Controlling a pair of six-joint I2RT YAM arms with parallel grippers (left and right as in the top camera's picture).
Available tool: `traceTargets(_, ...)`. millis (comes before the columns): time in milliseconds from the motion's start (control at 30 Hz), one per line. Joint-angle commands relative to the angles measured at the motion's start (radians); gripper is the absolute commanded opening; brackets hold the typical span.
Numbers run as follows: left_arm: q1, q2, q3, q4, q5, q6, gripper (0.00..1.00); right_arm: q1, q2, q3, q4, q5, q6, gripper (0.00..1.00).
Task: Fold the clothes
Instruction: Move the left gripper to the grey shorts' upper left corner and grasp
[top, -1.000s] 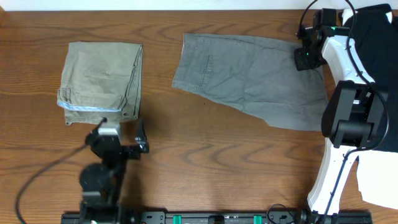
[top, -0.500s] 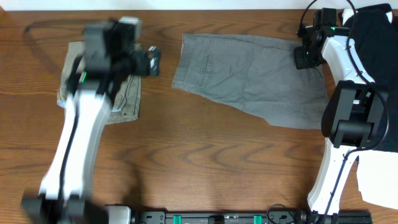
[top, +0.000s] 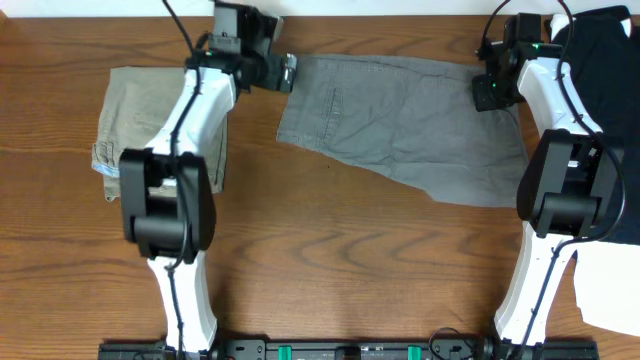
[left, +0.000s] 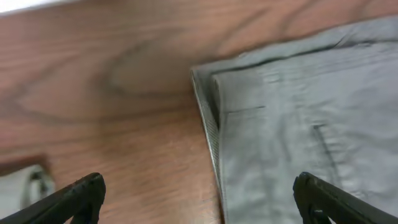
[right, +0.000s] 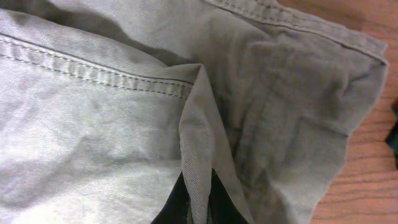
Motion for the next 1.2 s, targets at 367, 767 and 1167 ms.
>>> traceTargets(367, -0.089, 0.153, 0.018, 0.245, 0.012, 0.014, 1.0, -0.005, 0.014, -0.004, -0.005, -0.042, 0.016, 0.01)
traceTargets(767, -0.111, 0.244, 0.018, 0.423, -0.121, 0.014, 0.89, -0.005, 0.014, -0.004, -0.009, -0.042, 0.016, 0.01)
traceTargets(1167, -0.099, 0.245, 0.018, 0.384, -0.119, 0.014, 0.62, -0.005, 0.014, -0.004, -0.008, -0.041, 0.016, 0.03)
